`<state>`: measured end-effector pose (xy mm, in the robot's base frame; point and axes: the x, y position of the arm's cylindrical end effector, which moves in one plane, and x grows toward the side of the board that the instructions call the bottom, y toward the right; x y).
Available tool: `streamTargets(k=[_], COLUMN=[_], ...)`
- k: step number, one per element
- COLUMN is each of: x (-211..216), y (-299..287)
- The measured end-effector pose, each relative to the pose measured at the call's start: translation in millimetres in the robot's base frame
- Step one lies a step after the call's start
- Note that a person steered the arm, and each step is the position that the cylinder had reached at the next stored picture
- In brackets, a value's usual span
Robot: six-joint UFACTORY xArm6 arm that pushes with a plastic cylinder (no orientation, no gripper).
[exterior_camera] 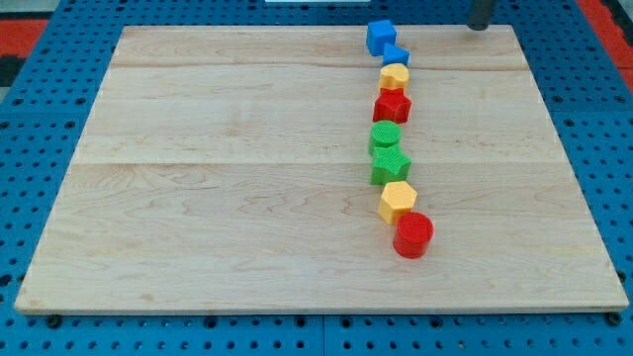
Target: Push blue cube in between triangle and heart
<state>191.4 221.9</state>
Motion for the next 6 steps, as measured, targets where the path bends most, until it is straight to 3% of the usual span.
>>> streamTargets(k=[4, 6], x=[9, 64], y=[-195, -154])
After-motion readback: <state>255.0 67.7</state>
